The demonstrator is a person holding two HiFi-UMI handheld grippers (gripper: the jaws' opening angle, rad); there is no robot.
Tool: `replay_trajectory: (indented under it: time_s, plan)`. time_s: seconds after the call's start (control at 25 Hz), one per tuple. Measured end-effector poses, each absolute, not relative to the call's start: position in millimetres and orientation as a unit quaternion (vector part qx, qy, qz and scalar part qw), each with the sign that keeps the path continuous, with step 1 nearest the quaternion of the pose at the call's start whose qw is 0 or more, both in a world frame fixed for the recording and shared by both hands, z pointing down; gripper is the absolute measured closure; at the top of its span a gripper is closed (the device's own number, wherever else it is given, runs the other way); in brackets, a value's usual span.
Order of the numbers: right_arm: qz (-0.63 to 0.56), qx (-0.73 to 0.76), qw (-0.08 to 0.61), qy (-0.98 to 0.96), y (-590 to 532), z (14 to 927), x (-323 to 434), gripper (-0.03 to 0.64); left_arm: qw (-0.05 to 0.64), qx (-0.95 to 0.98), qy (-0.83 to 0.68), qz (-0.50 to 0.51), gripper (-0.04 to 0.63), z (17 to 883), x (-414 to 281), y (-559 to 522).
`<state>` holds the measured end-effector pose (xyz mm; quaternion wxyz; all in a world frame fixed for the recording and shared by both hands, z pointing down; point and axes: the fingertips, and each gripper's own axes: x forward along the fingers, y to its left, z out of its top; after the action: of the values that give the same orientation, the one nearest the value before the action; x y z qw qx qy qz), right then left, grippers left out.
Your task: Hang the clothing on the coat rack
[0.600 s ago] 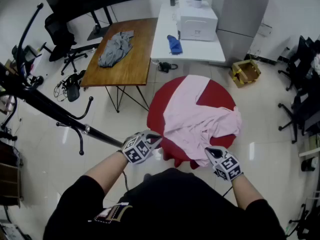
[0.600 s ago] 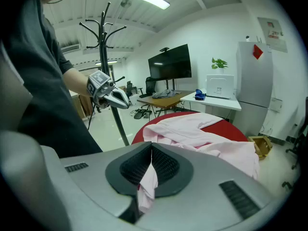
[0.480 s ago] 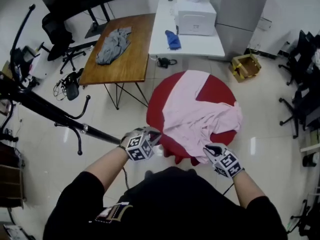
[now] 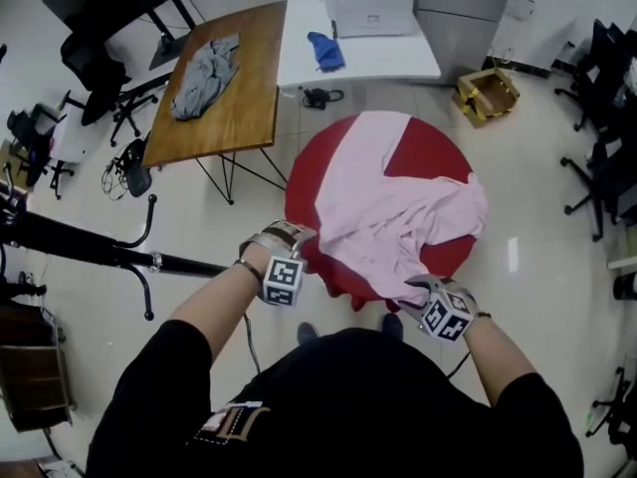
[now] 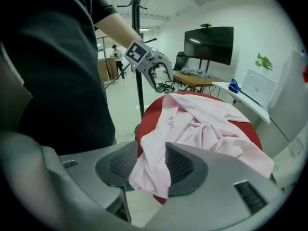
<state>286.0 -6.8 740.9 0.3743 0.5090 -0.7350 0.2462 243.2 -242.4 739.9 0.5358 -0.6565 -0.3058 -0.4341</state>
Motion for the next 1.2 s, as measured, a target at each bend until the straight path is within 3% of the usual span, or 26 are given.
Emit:
replay_trajectory:
  time_s: [0.4,0.72,0.84,0.92,0.96,1.04,1.08,1.12,1.2]
  plan:
    - [0.219,0.452,0.464,-0.730,-7.0,777.3,276.8,0.416,0.579,-0.617,-0.310,-0.434,0.293,774.2,266.0,-252.2]
    - [0.207,0.436,0.488,-0.727,-20.2,777.1,275.0,0.419,0.597,-0.599,-0.331,-0.417,0.293,791.1,283.6,-240.1]
    - [0.203,0.431,0.495,-0.726,-17.2,785.4,274.2,0.459,0.605,-0.591,-0.343,-0.409,0.293,796.7,286.0,-233.6]
    - [0.194,0.435,0.499,-0.724,-17.1,786.8,275.0,0.520,0.607,-0.587,-0.350,-0.405,0.293,799.4,287.0,-230.9]
    - [0.188,0.439,0.498,-0.723,-18.2,784.6,275.8,0.552,0.607,-0.589,-0.353,-0.401,0.305,799.8,288.3,-229.0]
    - [0.183,0.451,0.491,-0.722,-19.6,778.0,279.0,0.588,0.598,-0.599,-0.360,-0.393,0.443,798.1,289.7,-223.3]
    - [0.183,0.458,0.485,-0.722,-18.5,776.3,280.7,0.591,0.589,-0.606,-0.365,-0.390,0.553,795.2,289.6,-220.0]
    - [0.185,0.466,0.474,-0.724,-17.9,772.8,281.6,0.594,0.579,-0.615,-0.368,-0.388,0.591,790.3,289.8,-216.7]
    - [0.187,0.489,0.438,-0.731,-22.2,752.5,283.8,0.595,0.547,-0.649,-0.365,-0.382,0.589,775.0,292.6,-210.3]
